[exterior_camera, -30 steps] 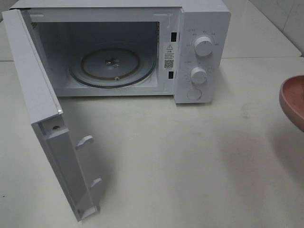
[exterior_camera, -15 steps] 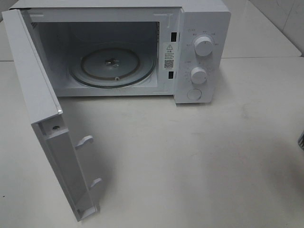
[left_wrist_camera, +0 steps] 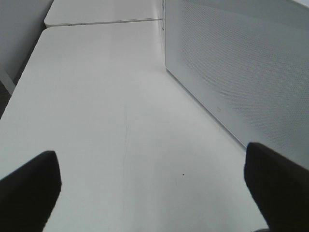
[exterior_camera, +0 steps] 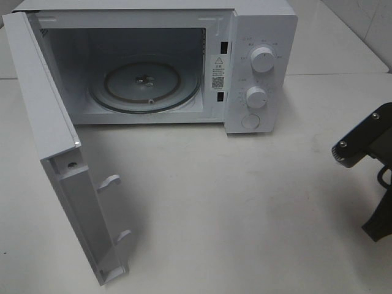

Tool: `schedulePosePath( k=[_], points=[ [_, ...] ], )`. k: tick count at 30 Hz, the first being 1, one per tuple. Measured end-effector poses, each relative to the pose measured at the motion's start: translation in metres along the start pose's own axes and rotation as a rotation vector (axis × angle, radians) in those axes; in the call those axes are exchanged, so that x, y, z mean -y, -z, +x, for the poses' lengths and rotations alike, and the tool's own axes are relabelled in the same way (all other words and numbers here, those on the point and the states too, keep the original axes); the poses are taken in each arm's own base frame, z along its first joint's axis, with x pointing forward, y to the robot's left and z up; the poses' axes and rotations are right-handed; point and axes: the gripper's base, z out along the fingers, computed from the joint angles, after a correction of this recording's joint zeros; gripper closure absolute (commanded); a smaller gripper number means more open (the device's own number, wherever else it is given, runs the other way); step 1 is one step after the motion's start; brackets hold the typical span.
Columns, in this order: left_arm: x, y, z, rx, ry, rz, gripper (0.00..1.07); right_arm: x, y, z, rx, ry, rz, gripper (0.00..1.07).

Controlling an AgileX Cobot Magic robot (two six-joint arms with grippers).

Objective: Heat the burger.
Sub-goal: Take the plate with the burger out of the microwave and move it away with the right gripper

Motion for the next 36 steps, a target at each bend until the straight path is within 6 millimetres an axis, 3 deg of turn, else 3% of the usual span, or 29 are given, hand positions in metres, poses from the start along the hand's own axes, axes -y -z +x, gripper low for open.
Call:
schedulePosePath(
  k=[6, 24, 36],
  points=[
    [0.0, 0.0, 0.0, 0.0, 0.0, 0.0, 0.09, -0.015, -0.013, -0.014, -0.034, -0.075, 0.045, 0.98],
    [0.0, 0.0, 0.0, 0.0, 0.0, 0.0, 0.09, -0.047, -0.051, -0.026, -0.048, -0.138, 0.136, 0.93],
    [0.0, 0.0, 0.0, 0.0, 0.0, 0.0, 0.09, -0.043, -0.079, -0.027, -0.102, -0.162, 0.114, 0.9]
  ],
)
